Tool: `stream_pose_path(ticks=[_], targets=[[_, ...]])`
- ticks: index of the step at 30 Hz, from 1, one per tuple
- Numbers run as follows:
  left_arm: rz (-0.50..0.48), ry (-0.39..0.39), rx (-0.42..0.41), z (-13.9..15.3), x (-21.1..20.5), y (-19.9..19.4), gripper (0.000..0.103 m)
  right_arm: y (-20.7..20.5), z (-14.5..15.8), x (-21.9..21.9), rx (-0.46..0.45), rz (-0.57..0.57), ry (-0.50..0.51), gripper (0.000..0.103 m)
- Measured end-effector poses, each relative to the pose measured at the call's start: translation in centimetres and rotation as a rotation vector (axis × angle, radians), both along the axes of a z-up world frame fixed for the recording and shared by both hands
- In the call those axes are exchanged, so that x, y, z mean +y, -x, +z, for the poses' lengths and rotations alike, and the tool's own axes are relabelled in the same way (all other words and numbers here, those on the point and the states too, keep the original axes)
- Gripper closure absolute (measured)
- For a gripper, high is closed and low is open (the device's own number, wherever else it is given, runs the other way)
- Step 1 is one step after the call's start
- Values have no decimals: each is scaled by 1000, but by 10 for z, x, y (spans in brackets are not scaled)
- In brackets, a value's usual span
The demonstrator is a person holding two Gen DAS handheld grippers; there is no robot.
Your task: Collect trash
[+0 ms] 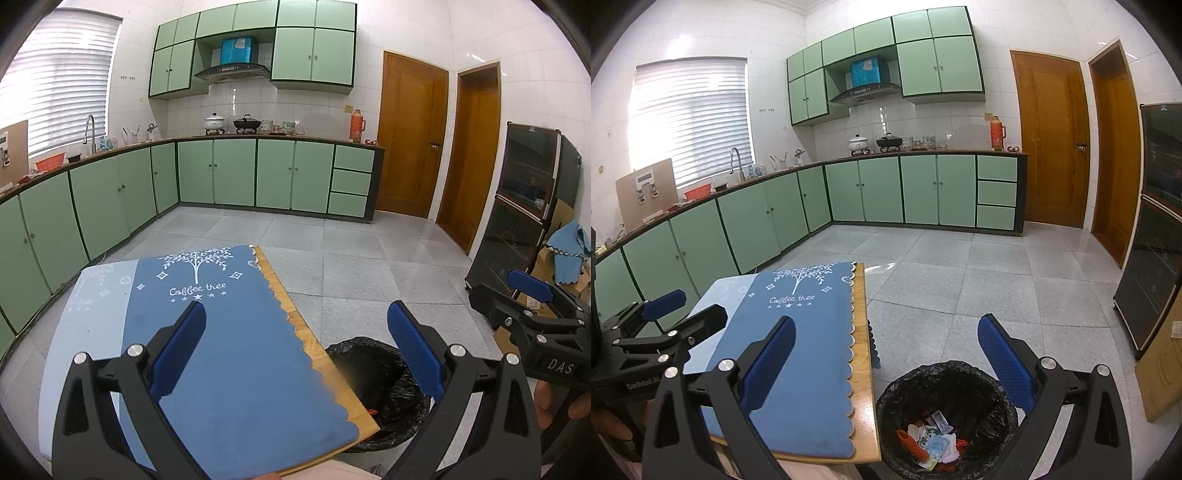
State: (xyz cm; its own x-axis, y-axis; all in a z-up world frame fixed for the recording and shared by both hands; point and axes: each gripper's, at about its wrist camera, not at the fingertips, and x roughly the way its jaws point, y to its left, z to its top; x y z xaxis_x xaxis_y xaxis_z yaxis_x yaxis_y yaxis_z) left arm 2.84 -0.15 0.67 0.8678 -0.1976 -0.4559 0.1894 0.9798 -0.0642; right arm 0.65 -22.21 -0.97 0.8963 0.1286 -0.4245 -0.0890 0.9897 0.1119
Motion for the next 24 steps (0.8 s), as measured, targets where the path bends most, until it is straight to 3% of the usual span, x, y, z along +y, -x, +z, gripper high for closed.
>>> stream_pose_path(ticks=[24], targets=[[6,0,2,0,3,1,7,-2,0,1,3,2,-1,6]])
